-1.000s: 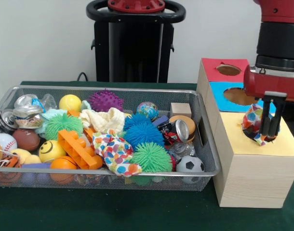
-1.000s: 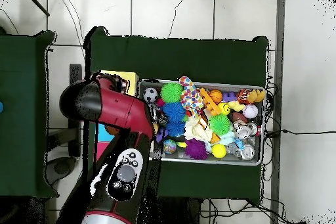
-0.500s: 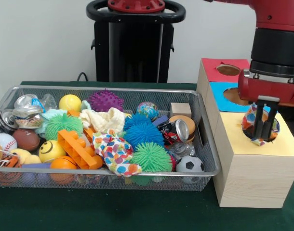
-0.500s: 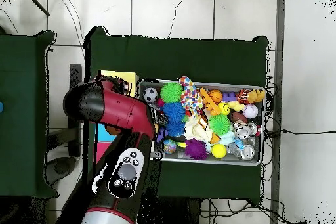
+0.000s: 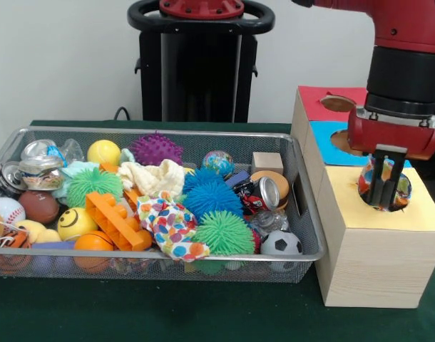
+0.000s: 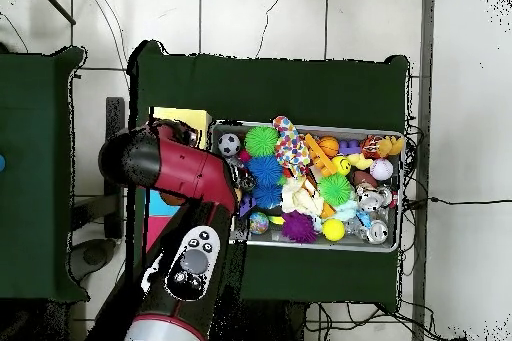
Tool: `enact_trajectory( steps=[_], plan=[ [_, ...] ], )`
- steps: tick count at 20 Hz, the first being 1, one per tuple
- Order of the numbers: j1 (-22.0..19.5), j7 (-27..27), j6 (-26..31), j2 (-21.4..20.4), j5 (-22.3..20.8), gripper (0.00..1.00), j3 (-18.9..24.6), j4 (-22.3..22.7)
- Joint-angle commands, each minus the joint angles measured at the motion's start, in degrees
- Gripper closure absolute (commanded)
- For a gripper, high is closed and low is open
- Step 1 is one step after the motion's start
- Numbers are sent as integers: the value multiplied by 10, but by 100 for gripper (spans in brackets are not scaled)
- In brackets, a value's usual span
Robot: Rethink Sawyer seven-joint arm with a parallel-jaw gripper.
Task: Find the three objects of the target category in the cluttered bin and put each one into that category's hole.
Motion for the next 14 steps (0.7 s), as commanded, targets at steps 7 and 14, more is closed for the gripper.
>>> enact_trajectory(
  steps=[7, 14],
  plan=[
    [-18, 123, 145, 40, -12, 100, 60, 63],
    [-25, 120, 126, 51, -4, 100, 76, 69]
  ],
)
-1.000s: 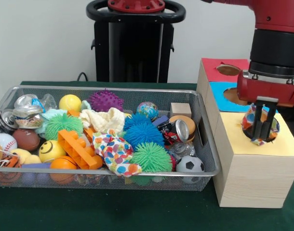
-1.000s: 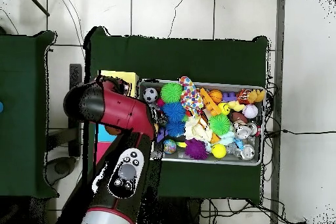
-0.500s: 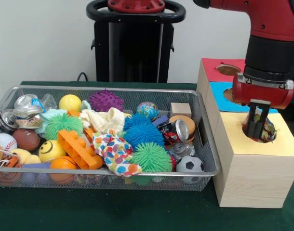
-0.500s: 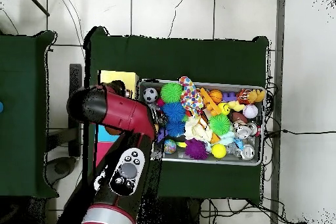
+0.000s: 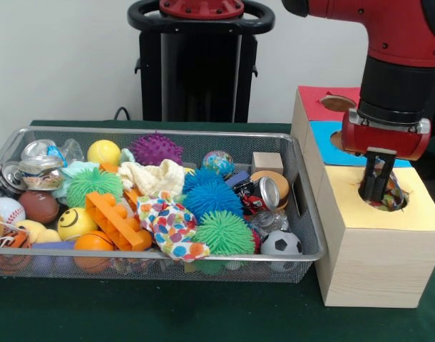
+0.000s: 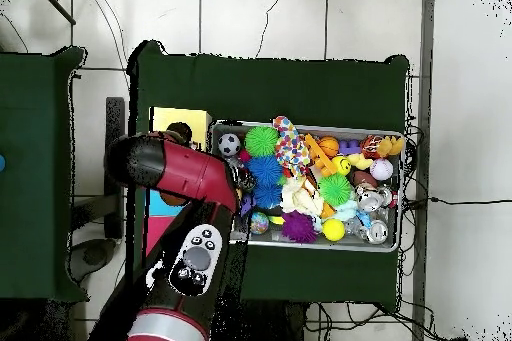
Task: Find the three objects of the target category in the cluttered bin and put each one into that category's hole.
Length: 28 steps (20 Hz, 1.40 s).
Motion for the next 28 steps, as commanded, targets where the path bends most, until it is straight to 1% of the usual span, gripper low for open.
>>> enact_trajectory(
  steps=[1, 4, 6, 8, 10, 11, 15, 21, 25, 28],
  plan=[
    [-22, 120, 64, 41, -5, 100, 71, 65],
    [-24, 117, 58, 39, -5, 100, 74, 68],
    [-30, 112, 44, 40, -3, 100, 83, 72],
    [-33, 108, 27, 42, -3, 100, 89, 77],
    [-39, 104, -6, 45, -3, 100, 99, 85],
    [-49, 99, -31, 48, 1, 100, 116, 94],
    [-79, 88, -92, 55, -2, 100, 160, 111],
    [-116, 86, -147, 61, -20, 100, 211, 125],
    [-130, 84, -163, 67, -29, 100, 229, 126],
    [-134, 84, -166, 68, -33, 100, 233, 125]
  ],
)
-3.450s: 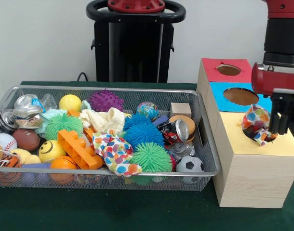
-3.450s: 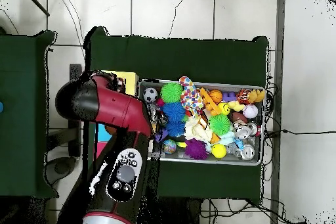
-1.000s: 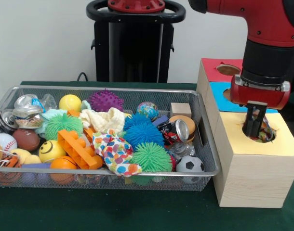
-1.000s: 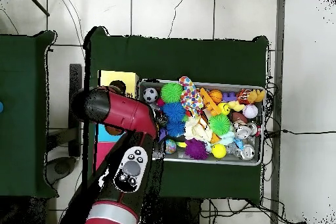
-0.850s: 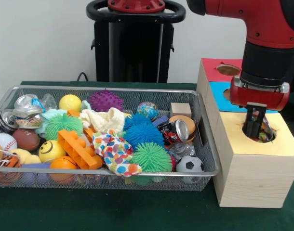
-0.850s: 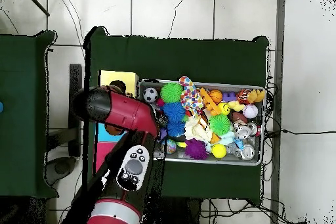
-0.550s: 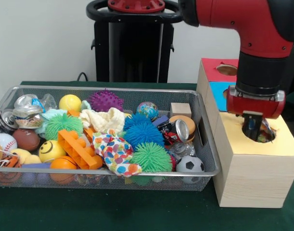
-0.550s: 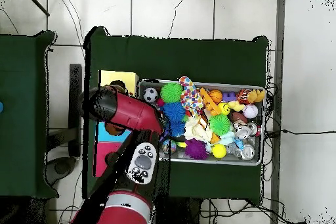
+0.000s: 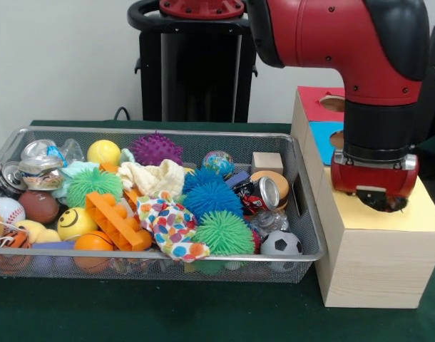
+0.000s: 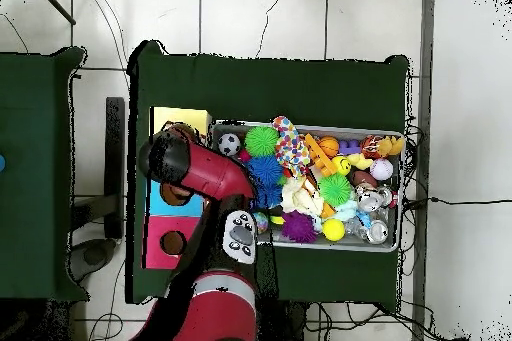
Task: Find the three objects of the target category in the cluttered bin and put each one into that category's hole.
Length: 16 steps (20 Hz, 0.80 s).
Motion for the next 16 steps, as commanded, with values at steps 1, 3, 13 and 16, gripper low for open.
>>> enact_trajectory(
  steps=[1, 3, 13, 16],
  plan=[
    [-33, 83, -20, 69, -35, 100, 87, 77],
    [-26, 82, -8, 54, -38, 100, 76, 80],
    [7, 77, 125, -60, -57, 100, 5, 46],
    [26, 91, 148, -77, -69, 100, -29, 27]
  ],
)
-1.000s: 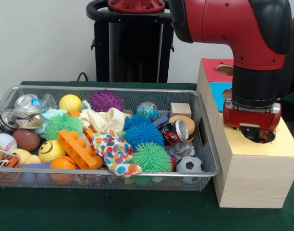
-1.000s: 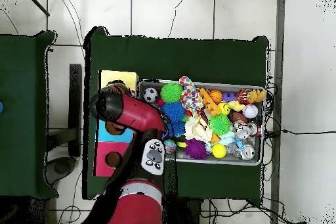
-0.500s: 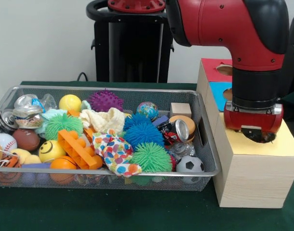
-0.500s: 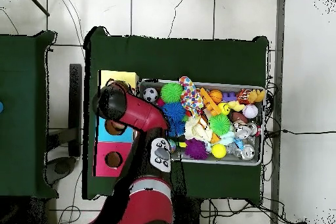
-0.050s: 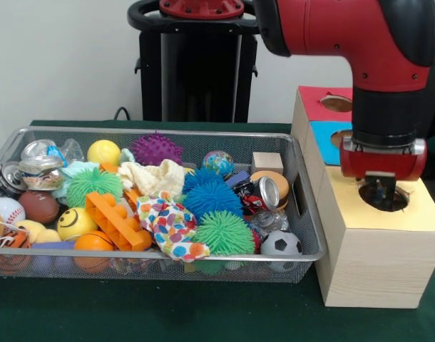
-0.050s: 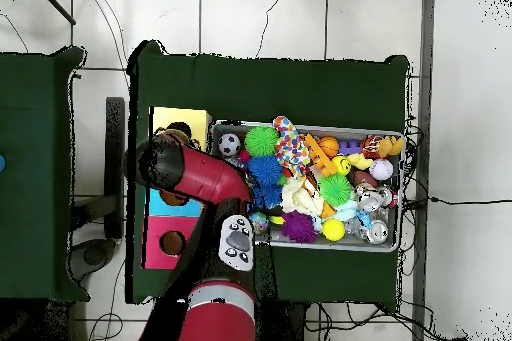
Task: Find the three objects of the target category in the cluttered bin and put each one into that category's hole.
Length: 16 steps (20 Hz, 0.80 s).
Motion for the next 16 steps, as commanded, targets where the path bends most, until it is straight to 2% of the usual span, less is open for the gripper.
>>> enact_trajectory(
  steps=[1, 7, 9, 16],
  plan=[
    [22, 98, 104, -48, -39, 100, -37, 8],
    [36, 117, 24, -48, -39, 100, -46, 25],
    [41, 119, 18, -50, -37, 100, -50, 27],
    [61, 120, 80, -73, -40, 100, -84, 9]
  ],
)
